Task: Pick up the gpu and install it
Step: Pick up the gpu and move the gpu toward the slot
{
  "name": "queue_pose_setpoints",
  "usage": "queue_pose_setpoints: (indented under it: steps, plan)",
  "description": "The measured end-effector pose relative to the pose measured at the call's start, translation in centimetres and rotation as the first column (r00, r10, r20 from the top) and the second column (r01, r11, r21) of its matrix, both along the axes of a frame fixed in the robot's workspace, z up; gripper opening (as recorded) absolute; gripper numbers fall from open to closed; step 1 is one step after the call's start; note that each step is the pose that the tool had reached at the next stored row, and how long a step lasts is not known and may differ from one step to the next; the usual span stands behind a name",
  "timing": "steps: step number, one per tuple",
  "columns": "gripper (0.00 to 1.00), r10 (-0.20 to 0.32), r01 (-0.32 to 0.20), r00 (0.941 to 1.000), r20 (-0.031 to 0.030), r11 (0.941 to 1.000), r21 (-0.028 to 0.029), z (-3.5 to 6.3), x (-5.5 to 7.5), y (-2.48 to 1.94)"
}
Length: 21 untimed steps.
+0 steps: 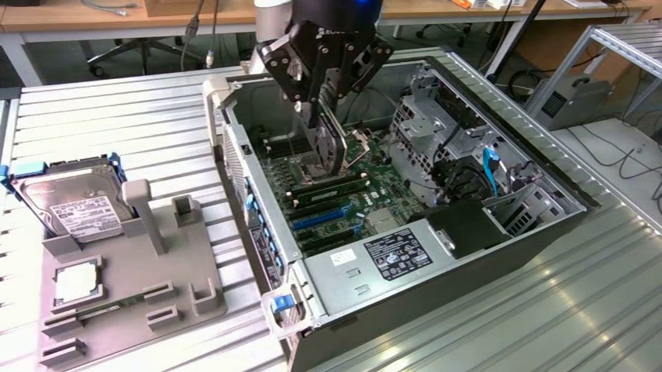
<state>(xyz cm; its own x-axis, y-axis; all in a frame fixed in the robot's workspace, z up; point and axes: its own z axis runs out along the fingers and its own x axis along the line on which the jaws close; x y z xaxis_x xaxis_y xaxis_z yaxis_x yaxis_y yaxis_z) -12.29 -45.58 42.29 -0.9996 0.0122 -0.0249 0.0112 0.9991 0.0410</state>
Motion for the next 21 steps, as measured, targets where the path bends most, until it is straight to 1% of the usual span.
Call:
queue_pose_setpoints:
  steps: [3,5,7,9,12,13,21]
  plan:
    - [0.27,0.000,0.000,1.0000,0.0000,1.0000,-0.0001,0.00,0.9,0.06]
    - [0.27,0.000,0.000,1.0000,-0.0001,1.0000,0.0000,0.00,2.1,0.14]
    - [0.27,0.000,0.000,1.0000,0.0000,1.0000,0.0000,0.00,2.7,0.18]
    - [0.27,0.000,0.000,1.0000,0.0000,1.0000,0.0000,0.00,3.8,0.26]
    - [0.27,0.000,0.000,1.0000,0.0000,1.0000,0.0000,0.00,4.9,0.33]
    - [0.27,0.000,0.000,1.0000,-0.0001,1.0000,0.0000,0.00,5.4,0.38]
    - [0.27,0.000,0.000,1.0000,0.0000,1.0000,0.0000,0.00,8.3,0.57]
